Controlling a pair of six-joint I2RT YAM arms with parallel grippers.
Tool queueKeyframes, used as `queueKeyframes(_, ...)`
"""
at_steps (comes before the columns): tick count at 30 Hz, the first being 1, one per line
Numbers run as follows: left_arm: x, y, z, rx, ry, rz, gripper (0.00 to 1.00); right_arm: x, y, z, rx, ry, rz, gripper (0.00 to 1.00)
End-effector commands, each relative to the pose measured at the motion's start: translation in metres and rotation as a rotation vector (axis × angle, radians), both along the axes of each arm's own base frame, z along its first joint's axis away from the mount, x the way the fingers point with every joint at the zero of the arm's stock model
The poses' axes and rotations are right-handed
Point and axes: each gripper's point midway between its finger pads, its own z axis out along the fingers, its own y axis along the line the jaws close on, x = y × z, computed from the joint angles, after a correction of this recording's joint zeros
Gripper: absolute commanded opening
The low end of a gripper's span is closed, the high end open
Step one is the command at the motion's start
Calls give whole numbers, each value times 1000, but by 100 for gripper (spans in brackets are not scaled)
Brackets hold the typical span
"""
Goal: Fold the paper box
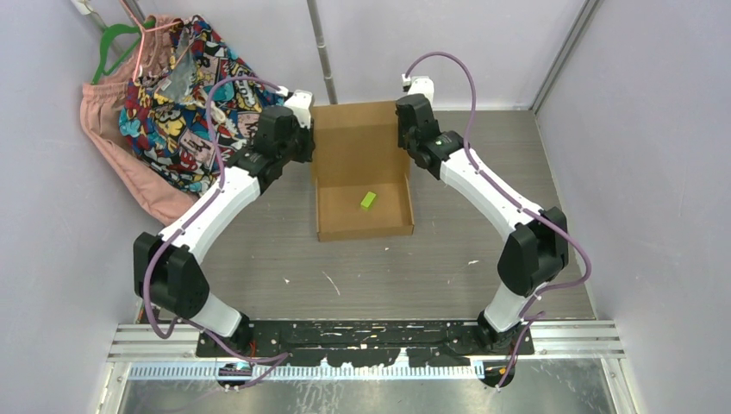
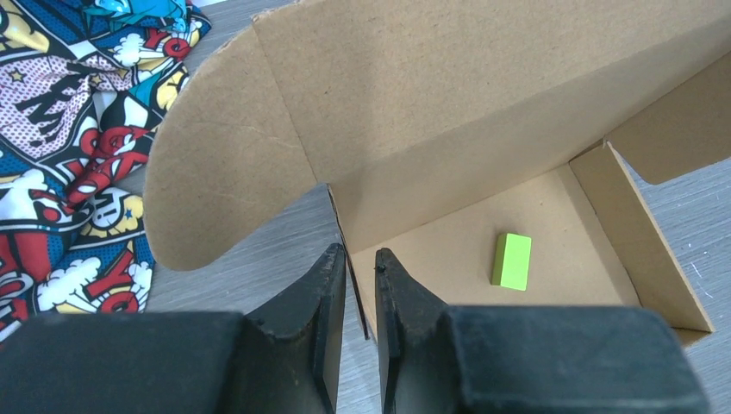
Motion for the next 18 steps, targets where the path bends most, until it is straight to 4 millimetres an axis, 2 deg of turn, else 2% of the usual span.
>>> queueKeyframes(1,-7,-15,33,-83,-105,-12,19,-15,21,12,63,-52,16,1)
queueKeyframes(10,-20,-15,28,-120,-117,54,19,-27,20,-2,66,-65,-19,1)
queueKeyframes(18,-18,-31,33,-141,-94,82,19,-27,23,-5,63,-58,-18,1)
